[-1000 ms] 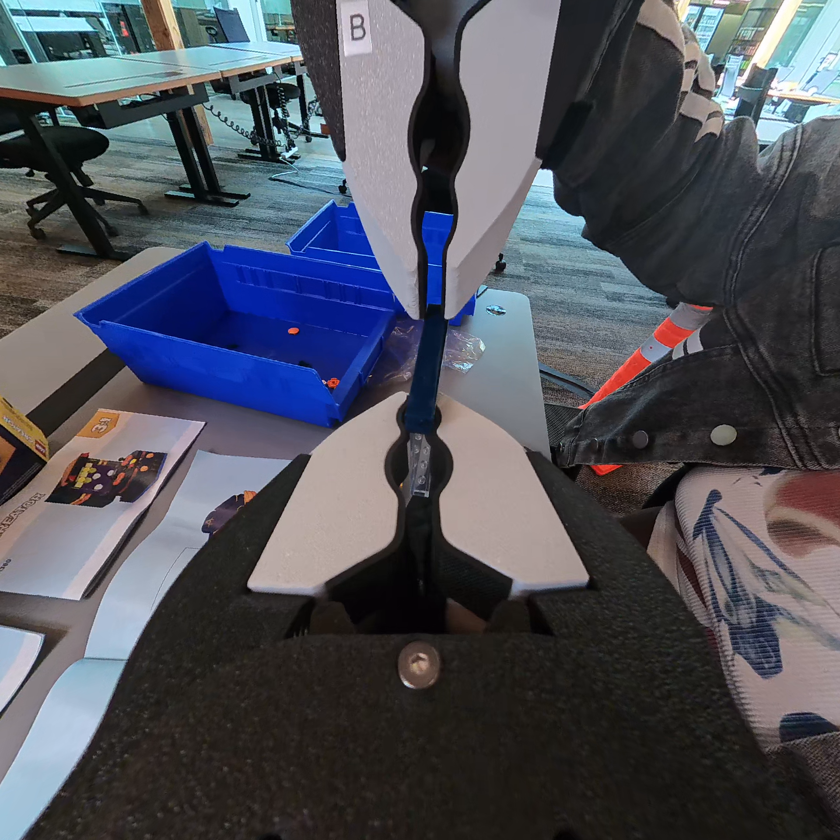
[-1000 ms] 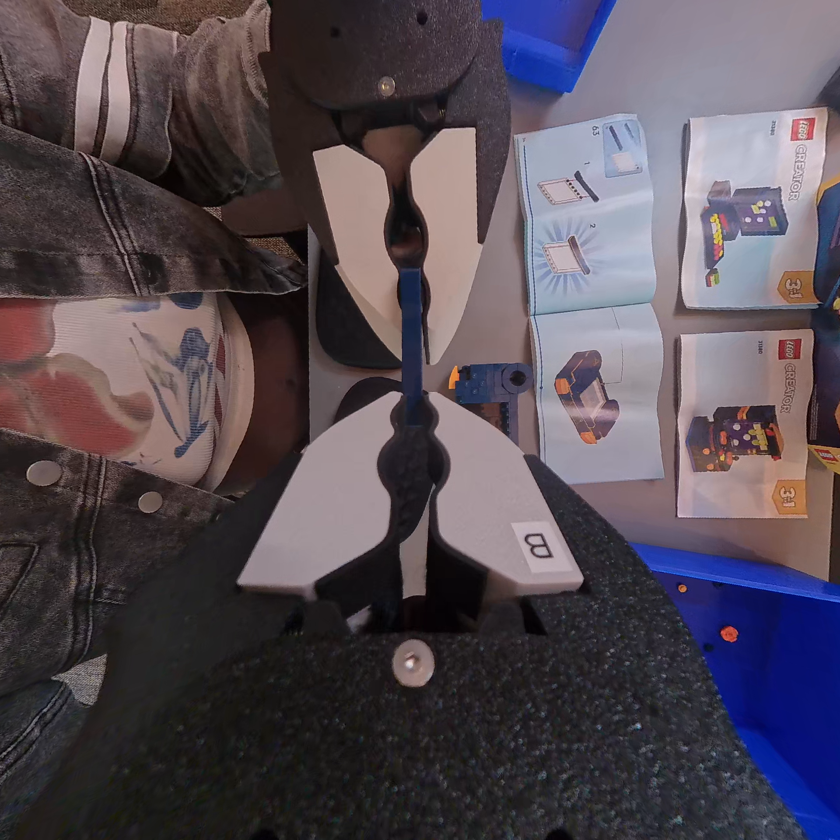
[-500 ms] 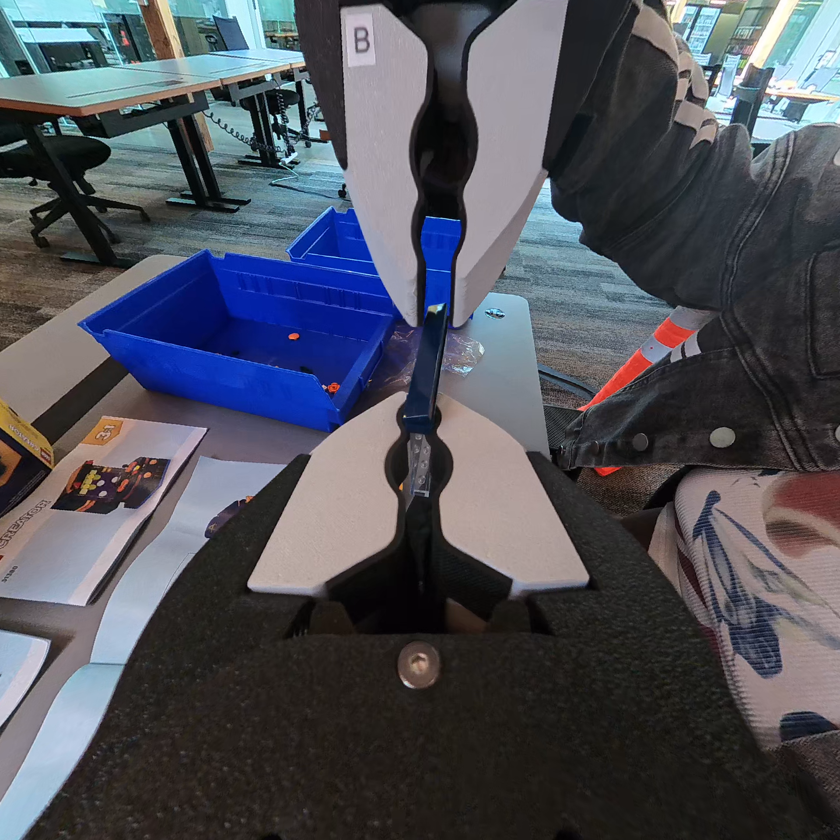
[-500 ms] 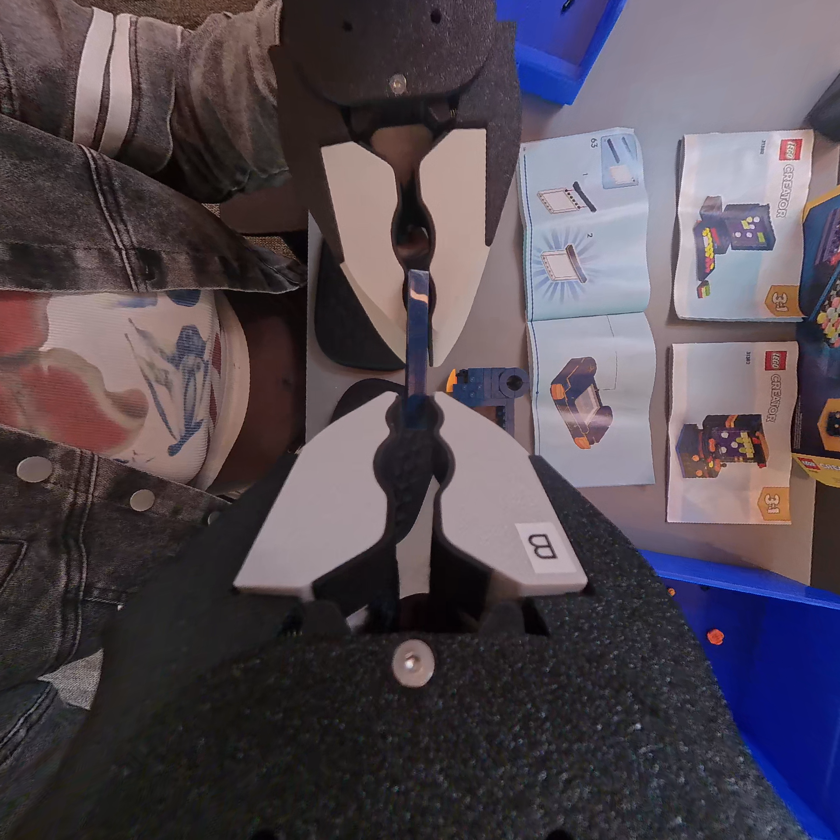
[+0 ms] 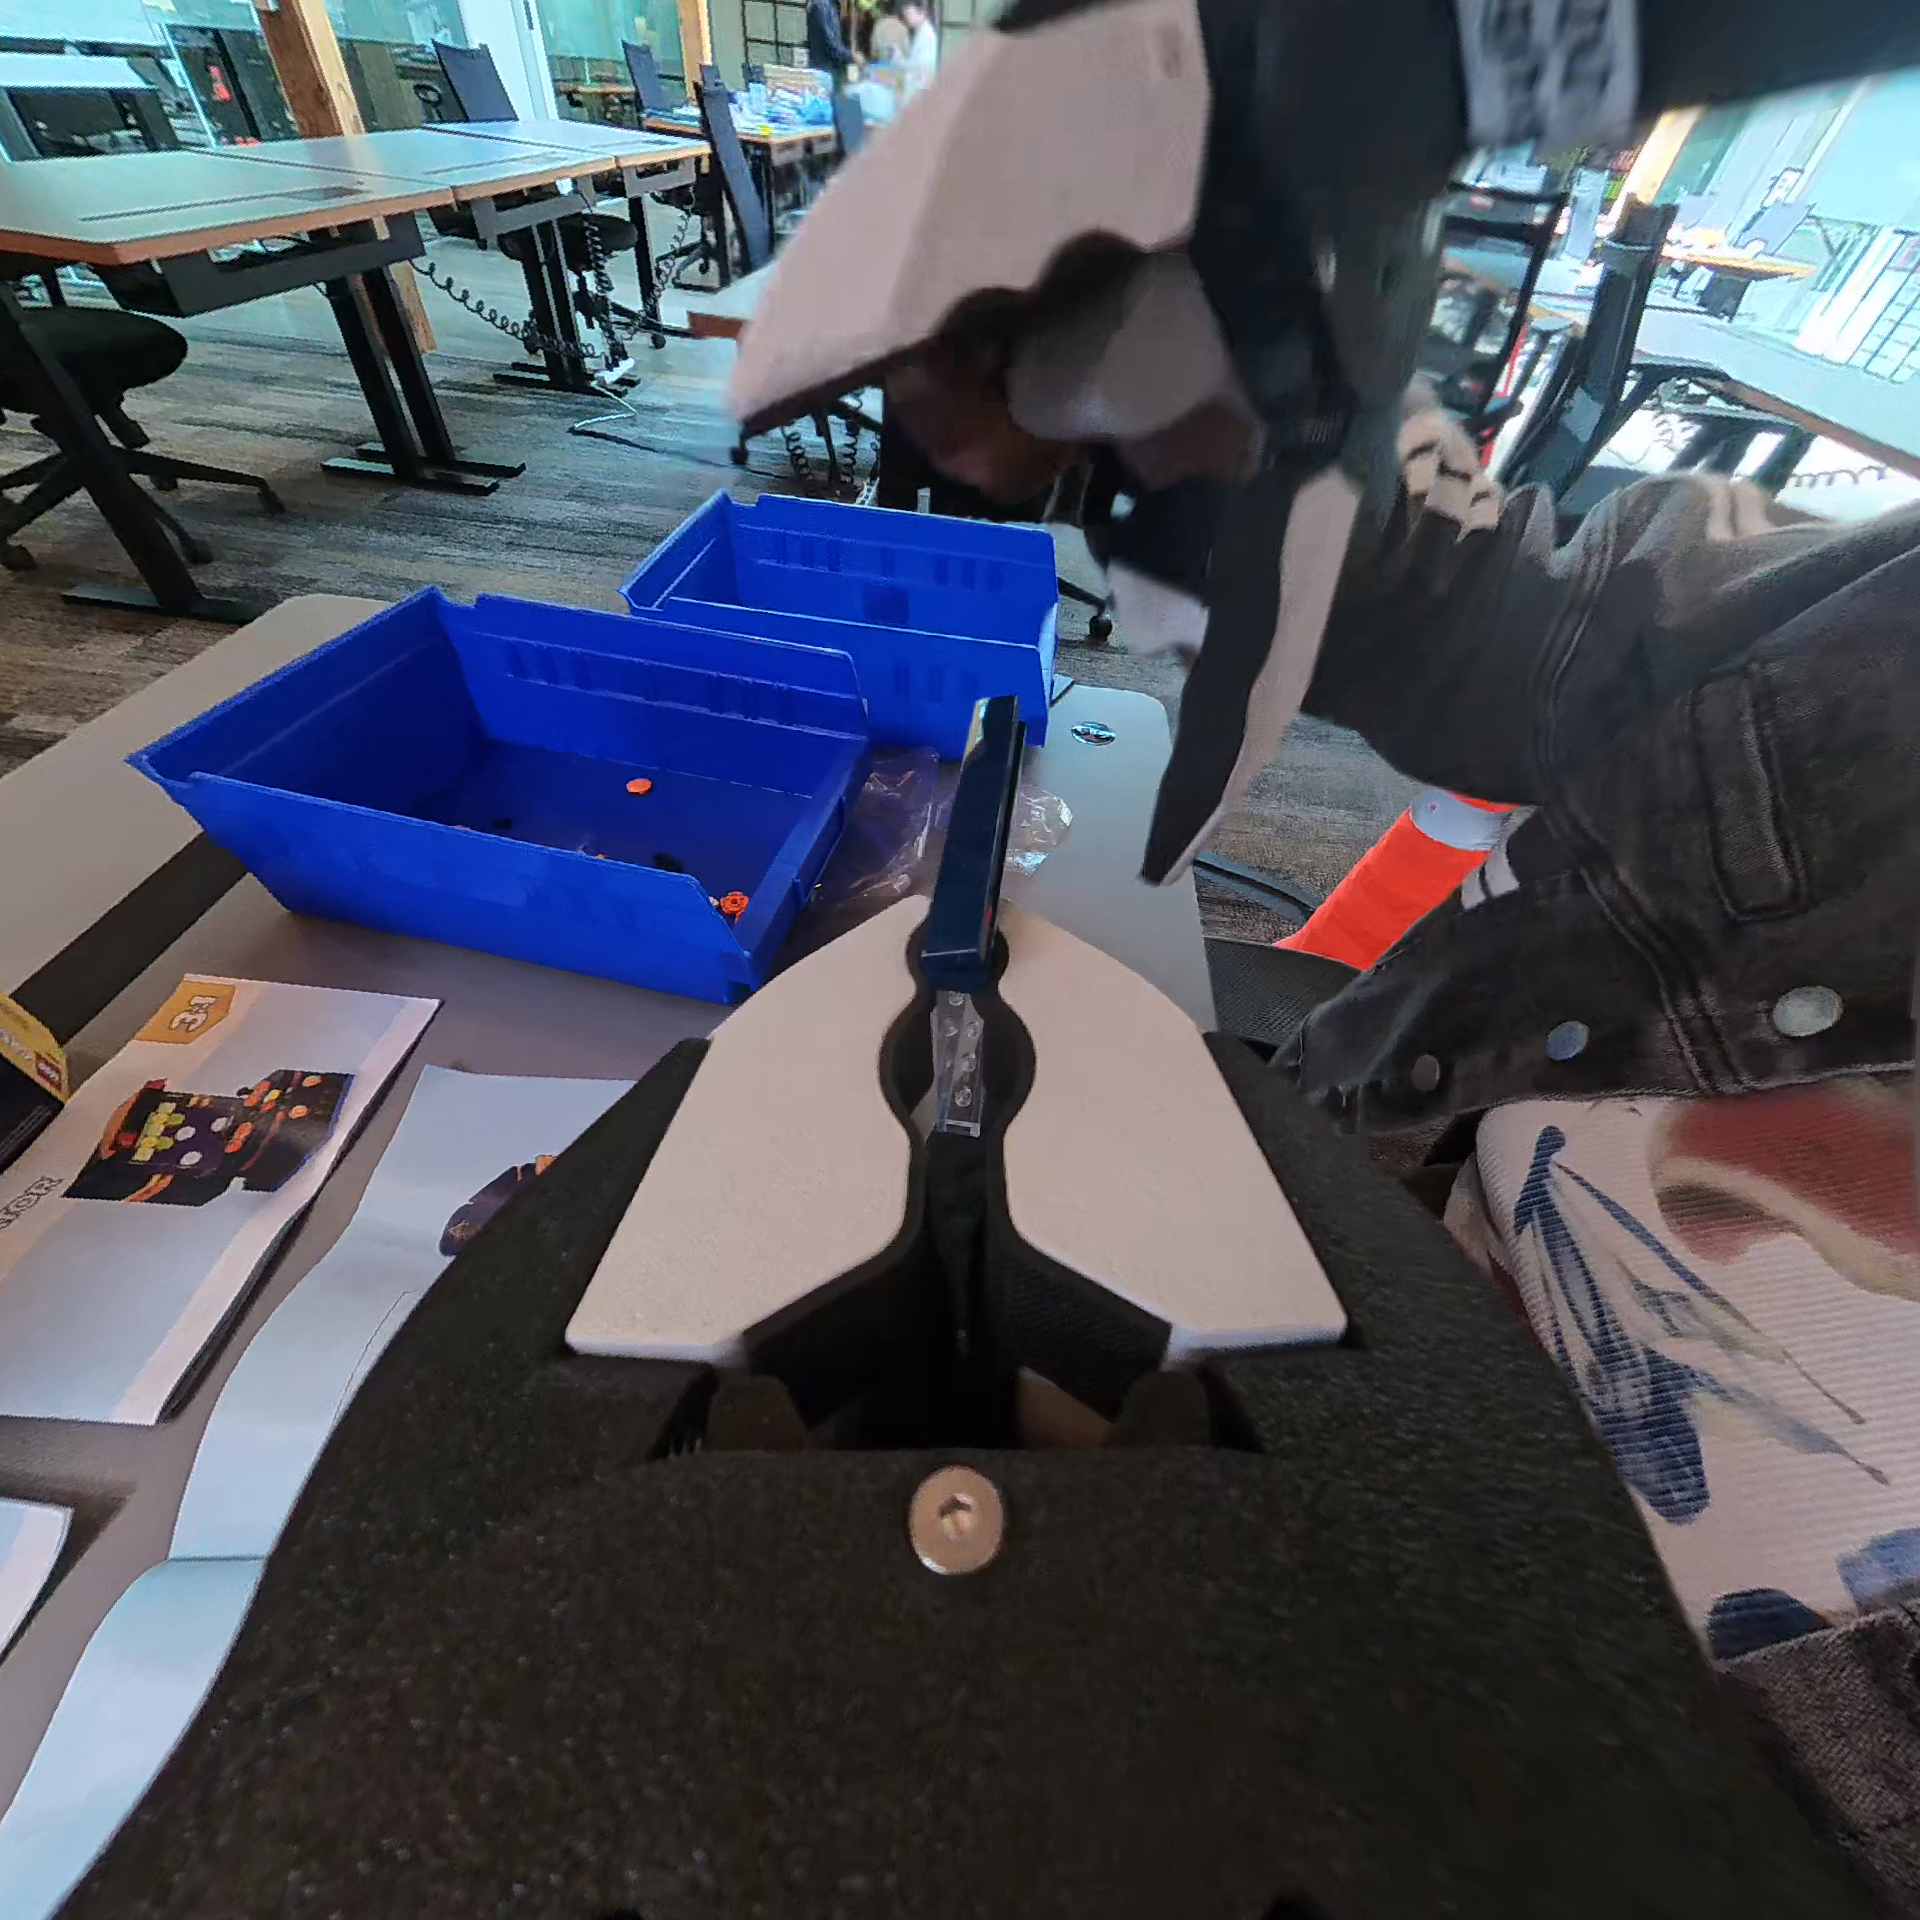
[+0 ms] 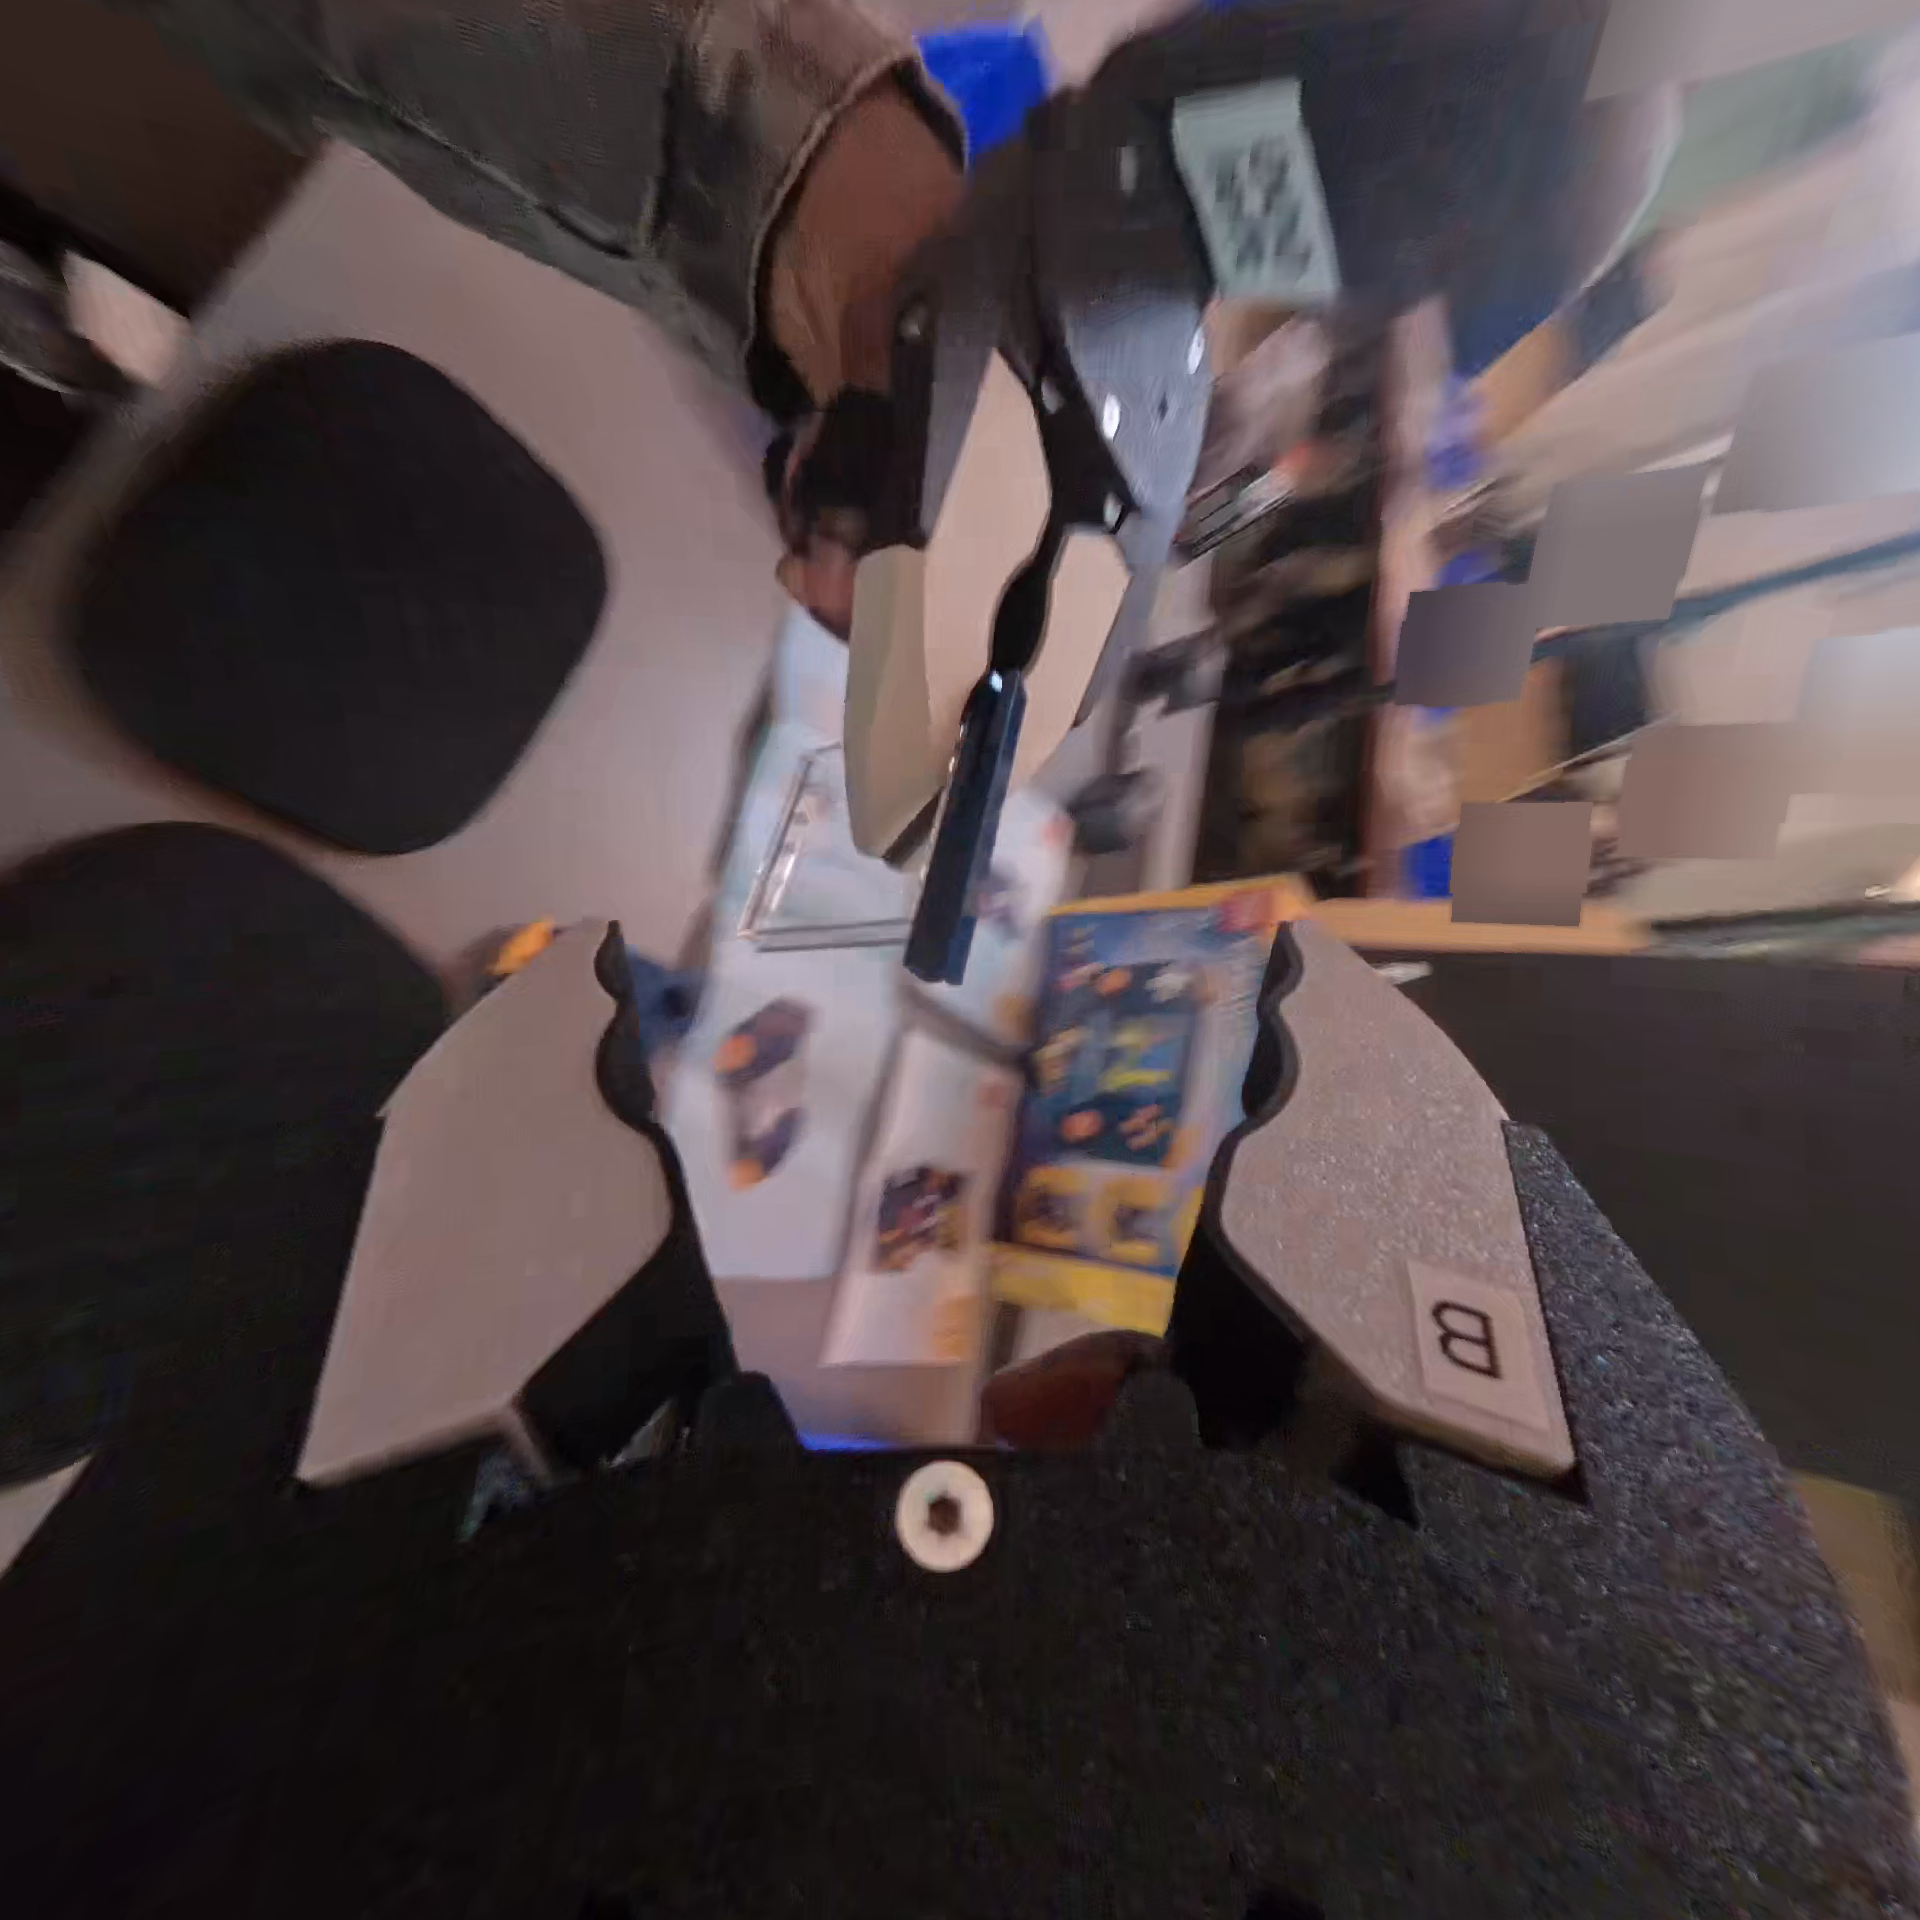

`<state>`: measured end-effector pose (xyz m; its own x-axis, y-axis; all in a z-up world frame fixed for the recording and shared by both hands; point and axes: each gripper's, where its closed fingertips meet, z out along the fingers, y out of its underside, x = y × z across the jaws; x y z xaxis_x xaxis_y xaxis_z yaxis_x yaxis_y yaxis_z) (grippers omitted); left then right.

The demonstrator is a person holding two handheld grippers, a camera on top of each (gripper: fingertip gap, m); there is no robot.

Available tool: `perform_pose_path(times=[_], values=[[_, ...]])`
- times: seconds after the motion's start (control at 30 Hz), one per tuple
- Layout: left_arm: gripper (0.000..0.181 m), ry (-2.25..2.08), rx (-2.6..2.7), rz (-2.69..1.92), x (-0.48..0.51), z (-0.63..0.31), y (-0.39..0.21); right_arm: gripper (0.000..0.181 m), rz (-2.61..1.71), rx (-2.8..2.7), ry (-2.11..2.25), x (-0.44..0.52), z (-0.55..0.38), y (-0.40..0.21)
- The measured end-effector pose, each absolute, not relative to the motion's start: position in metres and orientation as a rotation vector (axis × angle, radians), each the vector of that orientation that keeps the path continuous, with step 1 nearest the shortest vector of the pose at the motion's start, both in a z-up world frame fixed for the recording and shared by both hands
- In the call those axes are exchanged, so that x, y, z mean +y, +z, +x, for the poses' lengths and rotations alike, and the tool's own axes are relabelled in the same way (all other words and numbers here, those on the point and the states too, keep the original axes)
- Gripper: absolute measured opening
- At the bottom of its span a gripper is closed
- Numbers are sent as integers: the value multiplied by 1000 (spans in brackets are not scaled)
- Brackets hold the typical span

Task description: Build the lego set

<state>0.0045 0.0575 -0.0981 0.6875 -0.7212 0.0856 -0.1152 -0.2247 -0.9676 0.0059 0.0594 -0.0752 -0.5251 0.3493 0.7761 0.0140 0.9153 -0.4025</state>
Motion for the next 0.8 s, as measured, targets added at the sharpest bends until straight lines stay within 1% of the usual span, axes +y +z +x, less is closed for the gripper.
perform_pose_path(times=[0.1,0.43,0.63,0.8], values=[[4,-675,683,-1728,57,6,-95,104,-49,-1868,382,51,10,-79],[4,-717,726,-1713,53,18,-85,82,134,-1719,346,48,11,-80],[4,-727,732,-1709,54,20,-84,73,169,-1719,312,48,13,-79],[4,-724,732,-1708,56,20,-83,69,171,-1730,292,49,13,-80]])
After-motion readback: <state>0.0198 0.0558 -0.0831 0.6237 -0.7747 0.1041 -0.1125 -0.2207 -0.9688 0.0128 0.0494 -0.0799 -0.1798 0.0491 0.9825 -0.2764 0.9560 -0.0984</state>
